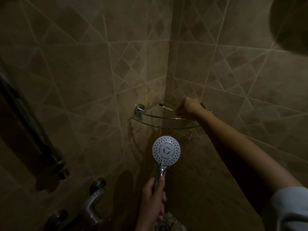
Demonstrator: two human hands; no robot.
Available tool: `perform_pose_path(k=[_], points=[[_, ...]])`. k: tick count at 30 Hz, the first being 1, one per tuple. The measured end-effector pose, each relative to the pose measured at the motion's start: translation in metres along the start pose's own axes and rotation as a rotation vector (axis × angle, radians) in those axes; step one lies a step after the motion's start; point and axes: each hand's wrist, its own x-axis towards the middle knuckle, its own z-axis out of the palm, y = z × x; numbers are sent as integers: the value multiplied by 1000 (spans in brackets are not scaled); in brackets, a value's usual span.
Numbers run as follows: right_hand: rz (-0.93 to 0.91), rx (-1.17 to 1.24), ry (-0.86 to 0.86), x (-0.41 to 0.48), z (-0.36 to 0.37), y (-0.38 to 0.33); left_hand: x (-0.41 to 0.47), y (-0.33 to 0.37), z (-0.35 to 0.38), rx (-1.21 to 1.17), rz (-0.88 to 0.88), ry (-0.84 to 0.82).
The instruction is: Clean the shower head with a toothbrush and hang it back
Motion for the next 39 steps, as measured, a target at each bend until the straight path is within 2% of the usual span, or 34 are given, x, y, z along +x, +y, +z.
perform_pose_path(k=[3,6,11,13,17,19,21,30,35,39], points=[[-37,150,42,-15,3,5,-6,1,3,-29,-1,-13],[-43,316,195,-49,13,19,-19,-6,18,-32,-31,-51],[-187,604,438,-127,25,27,-19,-1,27,-79,-51,-79],[-133,733,374,-162,34,37,-17,1,31,-69,-33,-90],[85,941,25,-234,63,79,-30,-9,69,-52,-44,-142],[114,1051,-144,-256,76,94,-38,-15,91,-76,-56,-199],[129,1142,-230,-269,87,109,-44,-22,115,-79,-54,-256],[295,1288,-187,-297,117,188,-47,-67,192,-74,-83,-430],[390,1361,-187,-299,166,226,-29,-116,215,-2,-103,-475],[422,1389,-185,-293,221,252,0,-168,220,145,-118,-492]])
